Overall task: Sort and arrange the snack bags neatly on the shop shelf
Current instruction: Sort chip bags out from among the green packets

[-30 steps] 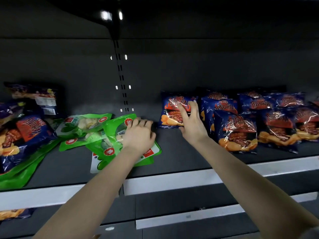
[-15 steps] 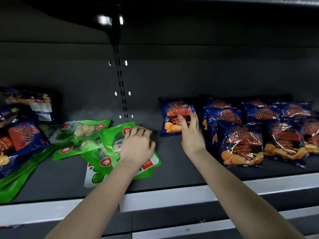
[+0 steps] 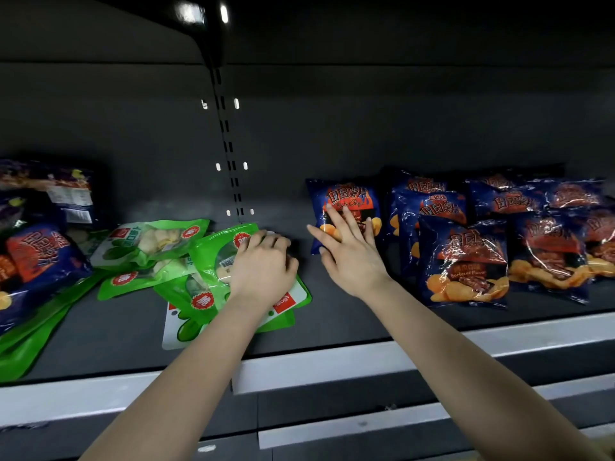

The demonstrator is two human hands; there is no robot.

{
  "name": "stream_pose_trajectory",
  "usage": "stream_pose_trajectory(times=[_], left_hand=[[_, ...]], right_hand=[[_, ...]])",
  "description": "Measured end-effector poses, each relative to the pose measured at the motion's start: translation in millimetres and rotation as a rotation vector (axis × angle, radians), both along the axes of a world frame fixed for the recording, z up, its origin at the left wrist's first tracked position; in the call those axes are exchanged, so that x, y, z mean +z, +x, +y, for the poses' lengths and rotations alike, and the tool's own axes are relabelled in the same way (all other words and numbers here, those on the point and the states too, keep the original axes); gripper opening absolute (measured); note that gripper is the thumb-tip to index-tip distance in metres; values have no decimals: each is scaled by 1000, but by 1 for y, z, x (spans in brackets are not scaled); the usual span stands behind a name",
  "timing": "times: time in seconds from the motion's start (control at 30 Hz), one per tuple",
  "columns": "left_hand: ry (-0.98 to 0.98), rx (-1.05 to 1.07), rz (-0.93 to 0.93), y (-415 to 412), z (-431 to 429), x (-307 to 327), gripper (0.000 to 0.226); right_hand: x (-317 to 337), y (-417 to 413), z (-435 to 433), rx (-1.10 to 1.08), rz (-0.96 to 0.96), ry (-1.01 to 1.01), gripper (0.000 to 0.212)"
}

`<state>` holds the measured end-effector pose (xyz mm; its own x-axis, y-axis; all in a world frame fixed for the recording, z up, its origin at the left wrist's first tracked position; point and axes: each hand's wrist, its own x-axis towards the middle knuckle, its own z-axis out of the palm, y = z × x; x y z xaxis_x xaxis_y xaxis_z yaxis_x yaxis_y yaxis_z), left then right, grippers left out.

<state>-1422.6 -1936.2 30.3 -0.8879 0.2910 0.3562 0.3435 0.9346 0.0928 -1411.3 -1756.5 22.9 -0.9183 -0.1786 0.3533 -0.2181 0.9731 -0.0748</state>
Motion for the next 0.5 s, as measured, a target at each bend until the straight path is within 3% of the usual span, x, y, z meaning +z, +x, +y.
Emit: stream_pose_trajectory(times=[0.5], left_hand=[[13, 0, -5, -2, -1, -2, 39]], right_hand=[[0, -6, 8, 4, -32, -156, 66]])
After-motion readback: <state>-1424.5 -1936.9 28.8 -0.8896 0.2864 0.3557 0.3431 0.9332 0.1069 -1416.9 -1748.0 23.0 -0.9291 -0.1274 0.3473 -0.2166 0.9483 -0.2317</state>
